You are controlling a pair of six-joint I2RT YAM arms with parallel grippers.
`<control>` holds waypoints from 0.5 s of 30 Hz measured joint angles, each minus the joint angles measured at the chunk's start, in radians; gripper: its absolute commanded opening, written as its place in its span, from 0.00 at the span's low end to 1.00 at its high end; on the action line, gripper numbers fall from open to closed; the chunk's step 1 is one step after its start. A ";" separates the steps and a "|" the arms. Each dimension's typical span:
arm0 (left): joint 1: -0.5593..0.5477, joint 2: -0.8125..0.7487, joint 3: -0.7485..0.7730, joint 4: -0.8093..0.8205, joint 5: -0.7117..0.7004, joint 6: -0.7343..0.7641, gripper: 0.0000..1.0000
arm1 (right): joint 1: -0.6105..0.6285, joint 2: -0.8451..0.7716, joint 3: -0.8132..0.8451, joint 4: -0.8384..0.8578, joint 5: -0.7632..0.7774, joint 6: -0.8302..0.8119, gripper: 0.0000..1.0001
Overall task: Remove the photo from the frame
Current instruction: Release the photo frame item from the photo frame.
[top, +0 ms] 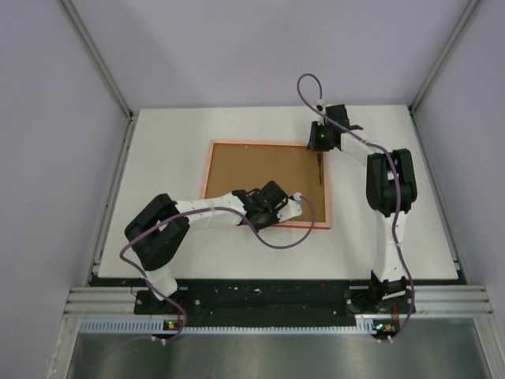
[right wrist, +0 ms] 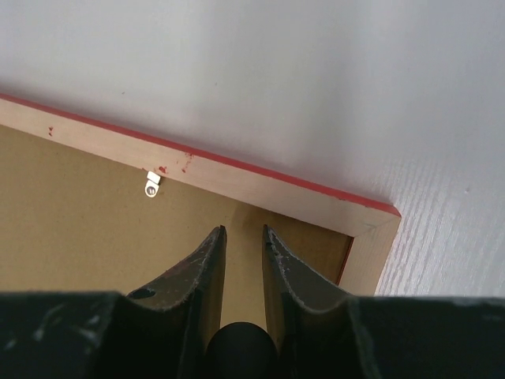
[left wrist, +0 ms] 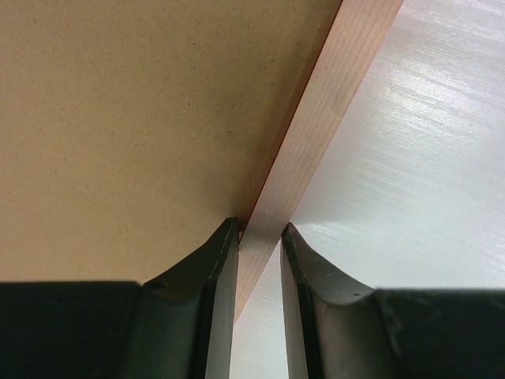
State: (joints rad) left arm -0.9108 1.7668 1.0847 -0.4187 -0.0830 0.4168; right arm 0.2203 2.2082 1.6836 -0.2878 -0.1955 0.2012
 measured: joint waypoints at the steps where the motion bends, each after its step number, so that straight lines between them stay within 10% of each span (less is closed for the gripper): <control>1: 0.000 0.000 0.000 0.000 0.000 0.000 0.24 | 0.000 -0.006 -0.007 0.004 0.001 0.001 0.00; 15: 0.000 0.005 0.000 0.021 -0.023 0.000 0.32 | 0.000 -0.066 0.010 -0.079 -0.014 -0.004 0.00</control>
State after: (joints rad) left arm -0.9108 1.7718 1.0847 -0.3973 -0.1062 0.4171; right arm 0.2207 2.1426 1.6939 -0.3672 -0.2092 0.1974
